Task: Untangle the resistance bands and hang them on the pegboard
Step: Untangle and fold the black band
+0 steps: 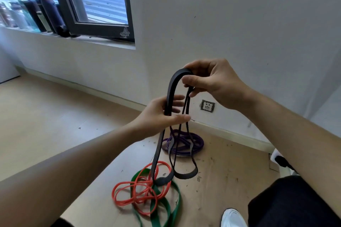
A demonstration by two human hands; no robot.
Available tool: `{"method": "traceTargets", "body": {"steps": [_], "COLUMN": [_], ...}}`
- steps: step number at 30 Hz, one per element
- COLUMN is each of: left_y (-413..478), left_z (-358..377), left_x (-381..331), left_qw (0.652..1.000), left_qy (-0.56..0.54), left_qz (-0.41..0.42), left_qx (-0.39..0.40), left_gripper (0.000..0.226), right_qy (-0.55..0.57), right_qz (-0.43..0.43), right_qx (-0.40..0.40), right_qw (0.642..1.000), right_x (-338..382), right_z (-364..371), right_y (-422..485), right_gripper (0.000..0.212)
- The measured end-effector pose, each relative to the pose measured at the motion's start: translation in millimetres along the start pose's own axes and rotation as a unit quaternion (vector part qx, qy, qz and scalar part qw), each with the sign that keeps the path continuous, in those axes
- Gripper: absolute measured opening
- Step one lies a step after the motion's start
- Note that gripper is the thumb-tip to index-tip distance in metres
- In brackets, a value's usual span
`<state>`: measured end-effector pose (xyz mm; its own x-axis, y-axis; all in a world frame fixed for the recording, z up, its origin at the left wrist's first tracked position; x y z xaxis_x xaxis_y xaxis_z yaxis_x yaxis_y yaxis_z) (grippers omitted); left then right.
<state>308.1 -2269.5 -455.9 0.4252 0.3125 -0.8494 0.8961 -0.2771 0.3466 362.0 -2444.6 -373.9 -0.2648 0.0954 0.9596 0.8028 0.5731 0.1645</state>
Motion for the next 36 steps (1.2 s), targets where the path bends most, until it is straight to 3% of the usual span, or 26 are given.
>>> {"method": "traceTargets", "body": {"steps": [4, 9, 16, 20, 26, 30, 33, 36], "left_y": [3.3, 6.7, 5.0, 4.5, 8.0, 4.0, -0.3, -2.8], "left_z": [17.8, 26.1, 10.3, 5.4, -16.0, -31.1, -36.4, -35.6], "left_x": [1.4, 1.1, 11.9, 19.2, 13.7, 6.3, 5.6, 5.8], "left_qw": [0.999, 0.998, 0.996, 0.996, 0.996, 0.999, 1.000, 0.999], "left_qy": [-0.054, -0.053, -0.078, -0.028, 0.066, 0.034, 0.008, 0.004], "left_qz": [0.003, 0.012, -0.029, -0.051, -0.038, -0.018, -0.020, -0.033], "left_qx": [-0.008, -0.021, 0.039, 0.075, 0.043, 0.001, 0.012, 0.024], "left_gripper": [0.054, 0.020, 0.014, 0.011, 0.013, 0.013, 0.019, 0.013], "right_qy": [0.097, 0.158, 0.215, 0.218, 0.225, 0.053, -0.105, -0.159], "right_qz": [0.018, 0.011, 0.041, 0.054, 0.108, 0.177, 0.217, 0.234], "right_qx": [0.014, 0.004, -0.066, -0.080, -0.068, -0.018, 0.050, 0.065], "right_qw": [0.995, 0.987, 0.973, 0.971, 0.966, 0.983, 0.969, 0.957], "right_x": [1.6, 2.0, -16.3, -26.5, -45.0, -63.7, -78.8, -87.1], "right_z": [1.5, -7.3, -35.6, -42.2, -59.1, -67.3, -59.9, -48.9], "right_y": [0.1, 0.4, 0.9, 4.4, 4.7, -2.4, -5.6, -3.2], "right_gripper": [0.038, 0.028, 0.022, 0.010, 0.014, 0.027, 0.027, 0.030]}}
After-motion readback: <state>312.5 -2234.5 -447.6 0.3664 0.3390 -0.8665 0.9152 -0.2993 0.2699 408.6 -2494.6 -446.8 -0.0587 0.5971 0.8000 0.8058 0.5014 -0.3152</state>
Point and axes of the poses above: each hand's wrist, its own y-axis towards the middle knuckle, its own z-axis out of the palm, x = y × z, the point moved 3 cm from there along y, towards the middle knuckle, and after that the axes turned 13 degrees about z, right-handed, at the moved point
